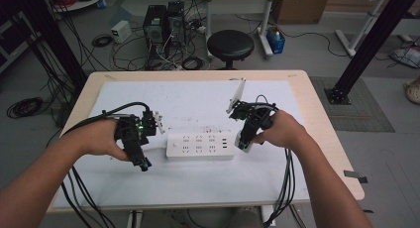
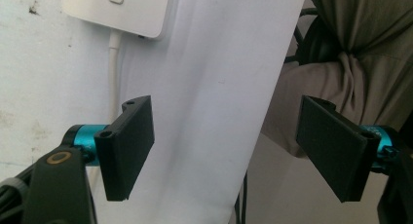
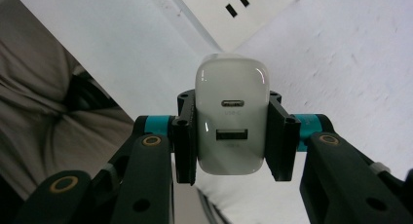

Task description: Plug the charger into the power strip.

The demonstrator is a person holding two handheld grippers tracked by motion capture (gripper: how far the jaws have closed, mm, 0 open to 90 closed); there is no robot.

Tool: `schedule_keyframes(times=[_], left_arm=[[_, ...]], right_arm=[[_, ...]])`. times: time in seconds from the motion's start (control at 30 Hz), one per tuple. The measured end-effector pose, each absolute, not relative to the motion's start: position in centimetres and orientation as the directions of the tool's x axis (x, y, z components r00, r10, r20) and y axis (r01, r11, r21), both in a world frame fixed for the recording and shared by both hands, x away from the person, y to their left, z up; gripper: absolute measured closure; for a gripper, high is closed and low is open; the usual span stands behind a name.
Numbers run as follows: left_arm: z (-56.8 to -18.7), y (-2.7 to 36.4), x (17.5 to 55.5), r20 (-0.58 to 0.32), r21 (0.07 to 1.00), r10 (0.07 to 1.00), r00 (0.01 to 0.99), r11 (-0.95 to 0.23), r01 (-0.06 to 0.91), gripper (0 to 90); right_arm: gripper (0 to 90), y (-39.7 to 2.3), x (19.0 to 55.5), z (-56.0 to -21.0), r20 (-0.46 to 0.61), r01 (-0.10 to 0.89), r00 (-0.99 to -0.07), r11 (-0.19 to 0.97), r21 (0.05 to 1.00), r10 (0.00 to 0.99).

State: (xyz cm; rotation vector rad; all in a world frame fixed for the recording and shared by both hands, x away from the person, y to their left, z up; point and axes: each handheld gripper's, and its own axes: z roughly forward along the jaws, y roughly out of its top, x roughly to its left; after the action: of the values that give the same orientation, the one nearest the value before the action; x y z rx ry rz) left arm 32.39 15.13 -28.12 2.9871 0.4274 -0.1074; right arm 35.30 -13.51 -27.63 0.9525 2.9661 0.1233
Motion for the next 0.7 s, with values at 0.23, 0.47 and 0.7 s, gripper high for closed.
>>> schedule_keyframes(times=[0.23, 0.47, 0.7], left_arm=[[-28.3, 15.1, 32.2, -0.100, 0.118, 0.269, 0.958, -0.953, 0.280, 22.2], [-28.4, 15.2, 32.1, -0.104, 0.123, 0.276, 0.955, -0.950, 0.288, 22.2], [-28.3, 15.6, 32.1, -0.097, 0.123, 0.270, 0.958, -0.952, 0.280, 22.2]], right_arm=[[61.9, -11.2, 36.4, -28.6, -0.042, 0.432, -0.900, 0.900, 0.051, 0.434], [61.8, -9.1, 37.5, -29.0, -0.062, 0.349, -0.933, 0.934, 0.080, 0.354], [61.8, -7.3, 38.7, -30.1, -0.059, 0.287, -0.955, 0.956, 0.067, 0.291]])
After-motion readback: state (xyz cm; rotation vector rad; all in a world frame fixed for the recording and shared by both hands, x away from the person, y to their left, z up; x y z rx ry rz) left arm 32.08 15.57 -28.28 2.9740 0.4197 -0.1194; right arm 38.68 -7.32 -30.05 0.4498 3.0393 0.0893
